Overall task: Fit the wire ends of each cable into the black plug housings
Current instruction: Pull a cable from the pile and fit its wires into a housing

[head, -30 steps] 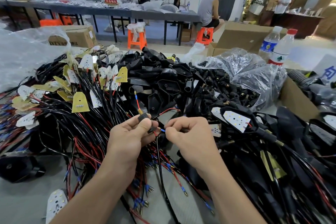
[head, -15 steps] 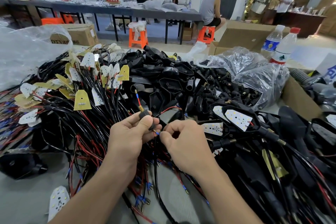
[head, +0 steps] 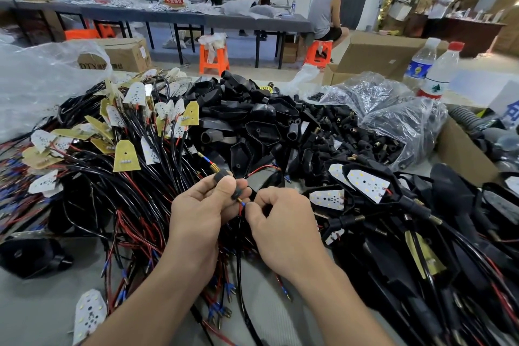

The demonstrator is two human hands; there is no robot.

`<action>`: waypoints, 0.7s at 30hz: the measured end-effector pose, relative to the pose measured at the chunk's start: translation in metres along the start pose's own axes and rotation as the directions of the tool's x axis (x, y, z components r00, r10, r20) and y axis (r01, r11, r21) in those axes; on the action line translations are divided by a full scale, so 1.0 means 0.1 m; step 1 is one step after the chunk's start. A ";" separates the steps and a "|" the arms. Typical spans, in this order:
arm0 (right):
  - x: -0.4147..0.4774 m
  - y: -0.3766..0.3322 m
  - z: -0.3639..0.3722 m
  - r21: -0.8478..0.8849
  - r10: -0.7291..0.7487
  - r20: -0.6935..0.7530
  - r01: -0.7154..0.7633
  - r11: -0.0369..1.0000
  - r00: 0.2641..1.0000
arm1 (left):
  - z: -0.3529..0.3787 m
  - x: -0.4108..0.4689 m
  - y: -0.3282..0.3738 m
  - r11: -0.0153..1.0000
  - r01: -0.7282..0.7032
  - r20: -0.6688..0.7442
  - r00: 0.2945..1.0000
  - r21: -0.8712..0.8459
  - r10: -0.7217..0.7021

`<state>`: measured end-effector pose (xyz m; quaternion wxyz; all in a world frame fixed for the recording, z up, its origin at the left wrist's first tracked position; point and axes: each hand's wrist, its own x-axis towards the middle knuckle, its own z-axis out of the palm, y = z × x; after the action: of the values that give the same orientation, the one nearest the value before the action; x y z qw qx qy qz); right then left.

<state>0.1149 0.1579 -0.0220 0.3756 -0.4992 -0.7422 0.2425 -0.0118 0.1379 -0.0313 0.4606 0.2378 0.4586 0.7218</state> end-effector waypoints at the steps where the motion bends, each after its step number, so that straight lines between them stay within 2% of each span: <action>1: 0.00 0.00 -0.01 0.017 -0.004 0.007 0.004 1.000 1.000 | 0.00 0.00 0.01 1.000 0.002 0.004 1.000 0.002 -0.002; 4: 0.01 -0.02 -0.02 0.093 0.019 0.036 -0.023 0.995 0.999 | 0.00 0.01 0.04 0.999 -0.016 0.007 1.000 0.039 0.016; 7: 0.06 0.00 -0.04 0.238 0.082 0.029 -0.086 0.967 0.996 | 0.00 0.01 0.05 0.994 -0.041 0.020 0.999 0.102 0.039; 10: 0.11 0.05 -0.05 0.326 0.145 0.036 -0.149 0.934 0.989 | 0.01 -0.02 0.04 0.999 -0.017 0.020 1.000 0.051 0.016; 15: 0.10 0.06 -0.11 0.350 0.106 0.122 -0.143 0.926 0.987 | 0.00 -0.01 0.07 1.000 -0.018 0.039 0.999 -0.025 0.019; 21: 0.11 0.09 -0.09 0.309 0.191 -0.033 -0.172 0.935 0.981 | 0.04 -0.04 0.07 1.000 -0.019 0.109 0.994 -0.019 0.021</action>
<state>0.1246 0.1714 -0.0198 0.4474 -0.5089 -0.6345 0.3719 -0.0096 0.1349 -0.0226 0.4799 0.2776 0.4239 0.7163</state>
